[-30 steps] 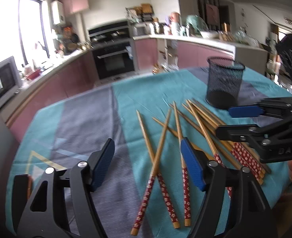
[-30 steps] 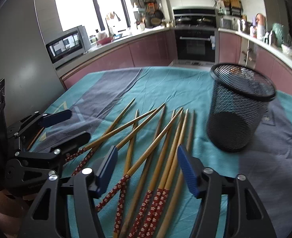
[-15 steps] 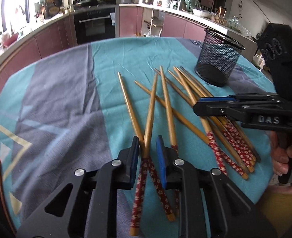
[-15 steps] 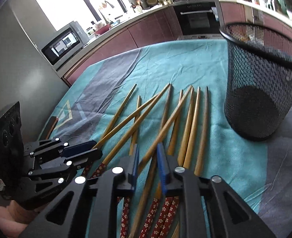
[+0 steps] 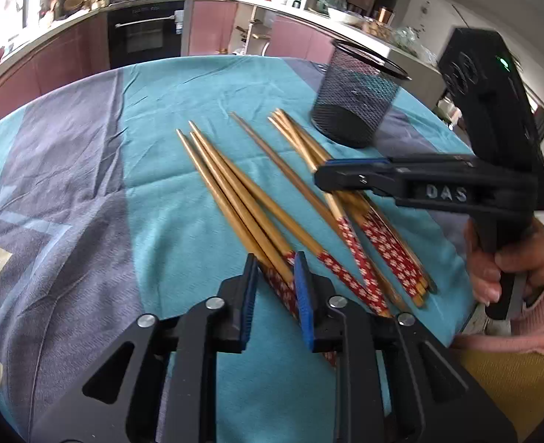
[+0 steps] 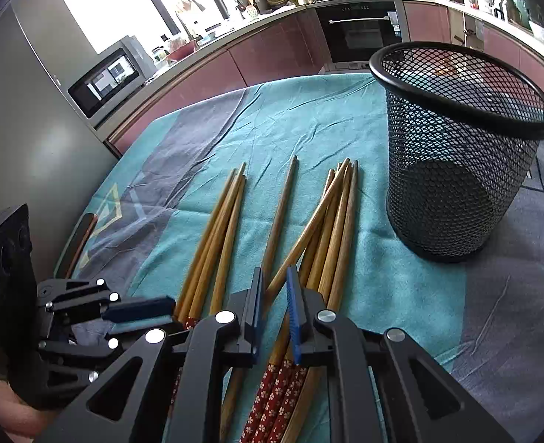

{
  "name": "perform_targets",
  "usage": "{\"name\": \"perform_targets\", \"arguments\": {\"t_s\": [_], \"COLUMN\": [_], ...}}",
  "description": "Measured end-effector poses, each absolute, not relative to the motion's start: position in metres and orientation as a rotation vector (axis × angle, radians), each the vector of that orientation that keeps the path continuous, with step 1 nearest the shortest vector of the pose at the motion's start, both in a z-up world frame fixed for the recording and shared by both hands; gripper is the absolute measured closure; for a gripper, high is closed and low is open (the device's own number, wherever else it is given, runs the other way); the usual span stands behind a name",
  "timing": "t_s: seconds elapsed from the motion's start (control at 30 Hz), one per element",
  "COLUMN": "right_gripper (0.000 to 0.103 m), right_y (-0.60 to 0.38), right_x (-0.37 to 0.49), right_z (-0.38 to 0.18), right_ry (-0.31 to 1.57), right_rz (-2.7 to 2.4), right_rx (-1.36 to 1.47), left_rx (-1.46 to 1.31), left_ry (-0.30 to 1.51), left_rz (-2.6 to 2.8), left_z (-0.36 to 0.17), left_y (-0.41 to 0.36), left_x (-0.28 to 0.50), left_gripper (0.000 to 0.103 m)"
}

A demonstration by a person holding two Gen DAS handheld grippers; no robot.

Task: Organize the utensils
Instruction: 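Lower the left tool onto the chopsticks while the right tool approaches them too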

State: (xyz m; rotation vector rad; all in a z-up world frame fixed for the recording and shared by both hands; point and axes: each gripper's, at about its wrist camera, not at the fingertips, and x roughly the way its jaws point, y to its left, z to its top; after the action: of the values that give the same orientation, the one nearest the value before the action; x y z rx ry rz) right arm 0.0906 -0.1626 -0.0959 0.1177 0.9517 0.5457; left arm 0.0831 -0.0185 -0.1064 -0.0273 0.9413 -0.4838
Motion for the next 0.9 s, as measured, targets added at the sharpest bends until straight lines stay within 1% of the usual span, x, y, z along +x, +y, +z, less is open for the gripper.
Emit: {"name": "perform_targets", "arguments": {"t_s": [0.07,0.17,0.27,0.37,0.73,0.83,0.9], "right_gripper": [0.090,0.082,0.081,0.073,0.073,0.077,0.082], "right_y": [-0.159,-0.153,-0.159,-0.170,-0.147,-0.157,-0.166], "right_x": [0.092,0.091,0.088,0.088,0.091,0.092,0.093], "right_z": [-0.097,-0.099,-0.096,-0.094,-0.093,-0.094,-0.094], "right_ry": [0.958,0.963,0.940,0.925,0.903,0.918,0.932], "right_rz": [0.552,0.574,0.562,0.505,0.519,0.517,0.522], "right_rx": [0.118,0.108,0.116,0.113,-0.016,-0.007,0.013], "left_rx": [-0.037,-0.050,-0.064,-0.065,-0.056,-0.058,-0.053], "left_ry": [0.935,0.927,0.926,0.925,0.923,0.923,0.922], "left_rz": [-0.464,-0.440,-0.419,-0.402,-0.395,-0.399,-0.400], "left_z": [-0.106,-0.104,-0.105,-0.106,-0.107,-0.107,-0.108], "left_y": [-0.014,-0.008,-0.001,0.004,0.004,0.004,0.004], "left_x": [0.086,0.091,0.096,0.102,0.109,0.109,0.109], "left_gripper": [0.079,0.078,0.077,0.077,0.075,0.075,0.075]}}
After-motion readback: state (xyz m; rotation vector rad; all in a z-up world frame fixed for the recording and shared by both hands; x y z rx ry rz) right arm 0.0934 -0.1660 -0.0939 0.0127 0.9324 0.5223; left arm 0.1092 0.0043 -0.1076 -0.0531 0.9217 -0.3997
